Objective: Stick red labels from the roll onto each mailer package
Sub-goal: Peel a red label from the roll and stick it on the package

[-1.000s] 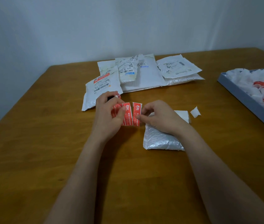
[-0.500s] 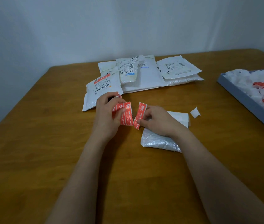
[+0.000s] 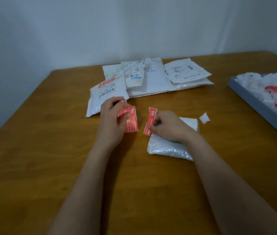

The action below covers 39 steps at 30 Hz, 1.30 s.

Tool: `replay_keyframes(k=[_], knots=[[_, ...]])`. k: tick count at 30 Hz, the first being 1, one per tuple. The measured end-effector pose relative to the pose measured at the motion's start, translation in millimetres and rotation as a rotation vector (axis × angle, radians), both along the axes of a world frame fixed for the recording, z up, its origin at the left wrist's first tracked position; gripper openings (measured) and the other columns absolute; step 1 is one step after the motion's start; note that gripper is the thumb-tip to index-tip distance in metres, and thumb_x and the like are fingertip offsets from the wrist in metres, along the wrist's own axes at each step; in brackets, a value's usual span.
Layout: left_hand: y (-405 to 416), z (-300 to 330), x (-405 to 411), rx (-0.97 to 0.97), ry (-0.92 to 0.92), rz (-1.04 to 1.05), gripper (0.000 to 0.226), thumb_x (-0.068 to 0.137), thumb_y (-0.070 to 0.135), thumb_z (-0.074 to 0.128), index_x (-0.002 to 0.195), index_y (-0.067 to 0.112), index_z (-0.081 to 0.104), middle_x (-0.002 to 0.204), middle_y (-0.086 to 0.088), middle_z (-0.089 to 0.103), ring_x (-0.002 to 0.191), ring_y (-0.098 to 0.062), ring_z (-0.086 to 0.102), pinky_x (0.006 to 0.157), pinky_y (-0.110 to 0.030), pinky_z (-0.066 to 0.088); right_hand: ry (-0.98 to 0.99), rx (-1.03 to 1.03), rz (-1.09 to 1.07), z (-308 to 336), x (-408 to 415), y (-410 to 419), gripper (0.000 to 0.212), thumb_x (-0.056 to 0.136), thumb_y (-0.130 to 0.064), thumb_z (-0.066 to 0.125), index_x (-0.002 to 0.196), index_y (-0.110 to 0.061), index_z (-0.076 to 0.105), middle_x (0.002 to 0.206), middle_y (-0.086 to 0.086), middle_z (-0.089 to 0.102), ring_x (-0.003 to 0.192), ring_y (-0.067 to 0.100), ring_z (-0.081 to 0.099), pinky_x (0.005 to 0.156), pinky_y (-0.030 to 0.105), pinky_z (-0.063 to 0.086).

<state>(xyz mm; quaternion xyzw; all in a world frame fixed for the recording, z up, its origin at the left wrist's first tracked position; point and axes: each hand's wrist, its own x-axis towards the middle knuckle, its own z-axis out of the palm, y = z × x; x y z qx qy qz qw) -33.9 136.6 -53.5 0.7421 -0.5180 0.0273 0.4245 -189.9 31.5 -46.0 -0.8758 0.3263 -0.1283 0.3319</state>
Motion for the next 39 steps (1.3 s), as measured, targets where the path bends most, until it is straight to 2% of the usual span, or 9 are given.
replay_keyframes(k=[2, 5, 9, 14, 17, 22, 28, 33, 39], knots=[[1.3, -0.3, -0.5, -0.009, 0.011, -0.019, 0.032, 0.091, 0.016, 0.064, 0.121, 0.024, 0.061, 0.136, 0.002, 0.044, 0.131, -0.009, 0.032, 0.104, -0.020, 0.027, -0.009, 0.015, -0.006, 1.2, -0.9, 0.3, 0.023, 0.089, -0.022, 0.067, 0.090, 0.001, 0.071, 0.090, 0.008, 0.069, 0.084, 0.021, 0.064, 0.068, 0.024, 0.048], [4.4, 0.4, -2.5, -0.043, 0.035, -0.033, 0.040, 0.092, 0.016, 0.063, 0.130, 0.024, 0.055, 0.141, -0.001, 0.046, 0.138, -0.012, 0.032, 0.115, -0.037, 0.028, -0.070, 0.058, -0.006, 4.7, -2.3, 1.0, 0.024, 0.090, -0.025, 0.066, 0.085, -0.002, 0.071, 0.086, 0.005, 0.070, 0.081, 0.018, 0.065, 0.071, 0.028, 0.050], [8.3, 5.1, -9.7, -0.140, -0.126, 0.010, 0.037, 0.091, 0.017, 0.060, 0.127, 0.013, 0.057, 0.141, -0.006, 0.050, 0.139, -0.011, 0.032, 0.120, -0.040, 0.013, -0.180, 0.092, -0.015, 19.1, -2.9, 5.0, 0.015, 0.090, -0.027, 0.066, 0.091, -0.015, 0.074, 0.093, -0.011, 0.069, 0.086, -0.006, 0.059, 0.070, 0.012, 0.040], [10.6, 12.7, -38.6, -0.300, -0.187, -0.107, 0.019, 0.086, 0.006, 0.056, 0.102, 0.004, 0.066, 0.106, -0.007, 0.061, 0.102, -0.014, 0.056, 0.090, -0.019, 0.044, -0.163, 0.003, -0.073, 37.9, -14.7, -5.4, 0.016, 0.089, -0.028, 0.067, 0.097, -0.016, 0.074, 0.090, -0.009, 0.070, 0.081, 0.000, 0.063, 0.066, 0.014, 0.043], [5.8, 8.1, -51.7, -0.120, -0.121, -0.288, 0.017, 0.086, 0.010, 0.056, 0.098, 0.010, 0.067, 0.098, 0.001, 0.062, 0.089, -0.006, 0.055, 0.079, -0.021, 0.046, -0.165, 0.002, -0.158, 42.8, -33.5, -18.1, 0.012, 0.088, -0.028, 0.069, 0.096, -0.021, 0.073, 0.087, -0.014, 0.067, 0.079, -0.002, 0.061, 0.062, 0.013, 0.041], [-5.8, -4.4, -67.3, 0.213, -0.089, -0.429, 0.024, 0.092, 0.028, 0.056, 0.113, 0.022, 0.067, 0.112, 0.009, 0.063, 0.107, -0.004, 0.054, 0.093, -0.030, 0.048, -0.254, 0.150, -0.264, 40.6, -60.7, -31.6, 0.009, 0.087, -0.019, 0.070, 0.096, -0.020, 0.069, 0.087, -0.007, 0.070, 0.079, 0.006, 0.067, 0.068, 0.017, 0.053], [-4.0, 3.2, -74.7, 0.292, -0.153, -0.402, 0.029, 0.092, 0.034, 0.057, 0.118, 0.026, 0.065, 0.115, 0.012, 0.059, 0.110, -0.002, 0.048, 0.092, -0.026, 0.046, -0.393, 0.342, -0.320, 31.8, -75.4, -38.9, 0.012, 0.087, -0.004, 0.066, 0.095, -0.013, 0.066, 0.090, 0.007, 0.073, 0.081, 0.017, 0.072, 0.075, 0.028, 0.059], [-8.4, 13.1, -79.4, 0.385, -0.180, -0.350, 0.035, 0.090, 0.045, 0.057, 0.123, 0.033, 0.059, 0.107, 0.016, 0.060, 0.095, 0.001, 0.055, 0.080, -0.028, 0.052, -0.581, 0.553, -0.377, 25.5, -80.6, -37.2, 0.019, 0.088, -0.001, 0.065, 0.103, -0.011, 0.058, 0.086, 0.011, 0.074, 0.077, 0.020, 0.072, 0.067, 0.025, 0.058], [-27.3, 27.5, -90.9, 0.366, 0.016, -0.225, 0.018, 0.091, 0.037, 0.062, 0.106, 0.029, 0.066, 0.087, 0.017, 0.062, 0.073, -0.001, 0.059, 0.062, -0.021, 0.050, -0.697, 0.641, -0.361, 26.1, -84.3, -35.7, 0.012, 0.095, -0.005, 0.056, 0.104, 0.002, 0.061, 0.085, 0.018, 0.073, 0.073, 0.021, 0.072, 0.067, 0.025, 0.058]])
